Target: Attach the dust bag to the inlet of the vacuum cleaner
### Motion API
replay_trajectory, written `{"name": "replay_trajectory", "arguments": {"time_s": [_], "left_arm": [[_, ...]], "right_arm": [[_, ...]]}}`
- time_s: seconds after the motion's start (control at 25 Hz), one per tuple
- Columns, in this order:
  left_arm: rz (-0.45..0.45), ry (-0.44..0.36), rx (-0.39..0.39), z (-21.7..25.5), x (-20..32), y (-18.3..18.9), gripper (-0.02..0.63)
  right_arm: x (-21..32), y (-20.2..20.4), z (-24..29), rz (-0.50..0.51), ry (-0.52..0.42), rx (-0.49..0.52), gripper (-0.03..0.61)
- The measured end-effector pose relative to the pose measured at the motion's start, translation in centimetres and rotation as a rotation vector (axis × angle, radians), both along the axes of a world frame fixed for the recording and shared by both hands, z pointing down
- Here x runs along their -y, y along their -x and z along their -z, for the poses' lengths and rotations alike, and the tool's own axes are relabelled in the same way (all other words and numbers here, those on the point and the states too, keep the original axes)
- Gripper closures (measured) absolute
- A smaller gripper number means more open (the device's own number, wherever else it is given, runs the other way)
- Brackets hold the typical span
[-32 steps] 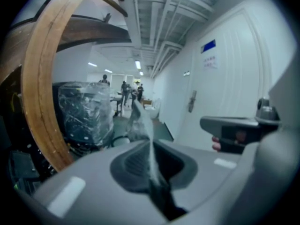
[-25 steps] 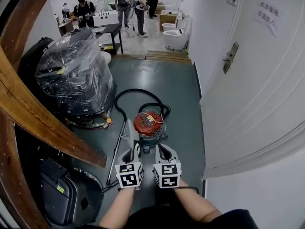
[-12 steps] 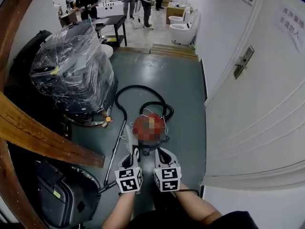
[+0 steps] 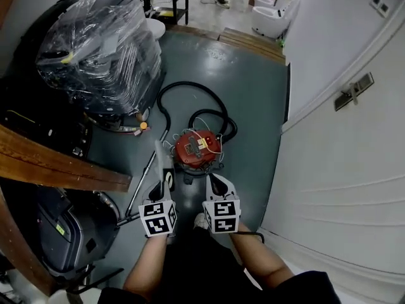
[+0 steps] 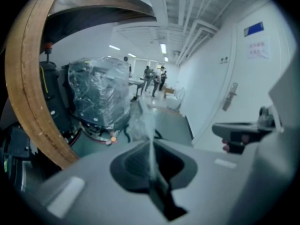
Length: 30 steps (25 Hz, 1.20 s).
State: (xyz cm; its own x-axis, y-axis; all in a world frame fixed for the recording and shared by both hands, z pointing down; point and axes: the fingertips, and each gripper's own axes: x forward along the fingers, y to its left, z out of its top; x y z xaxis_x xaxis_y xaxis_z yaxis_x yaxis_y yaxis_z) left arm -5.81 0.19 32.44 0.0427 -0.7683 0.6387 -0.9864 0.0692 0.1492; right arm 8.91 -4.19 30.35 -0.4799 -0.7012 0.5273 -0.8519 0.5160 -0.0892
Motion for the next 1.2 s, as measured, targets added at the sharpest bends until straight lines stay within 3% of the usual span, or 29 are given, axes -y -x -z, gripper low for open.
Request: {"name": "replay_trajectory", "arguments": {"time_s": [0.4, 0.68, 1.0, 1.2], "left_arm": [[0.090, 0.083, -0.043, -5.2, -0.1, 2.6, 0.595], [0.150, 0.146, -0.069, -11.5, 0.4, 5.7, 0.595], [0.180, 0.208, -0.124, -20.3, 0.5, 7.7, 0.595], [0.199, 0.238, -0.138, -26.1, 0.7, 9.1, 0.595]], "right_arm": [[1.7, 0.6, -4.4, 0.082, 0.104, -0.076, 0.580], [4.8, 3.1, -9.9, 0.116, 0.136, -0.126, 0.580], [9.0, 6.0, -19.4, 0.155, 0.190, -0.226, 0.577], [11.5, 7.0, -26.8, 0.111, 0.320, -0.236, 0.541]]}}
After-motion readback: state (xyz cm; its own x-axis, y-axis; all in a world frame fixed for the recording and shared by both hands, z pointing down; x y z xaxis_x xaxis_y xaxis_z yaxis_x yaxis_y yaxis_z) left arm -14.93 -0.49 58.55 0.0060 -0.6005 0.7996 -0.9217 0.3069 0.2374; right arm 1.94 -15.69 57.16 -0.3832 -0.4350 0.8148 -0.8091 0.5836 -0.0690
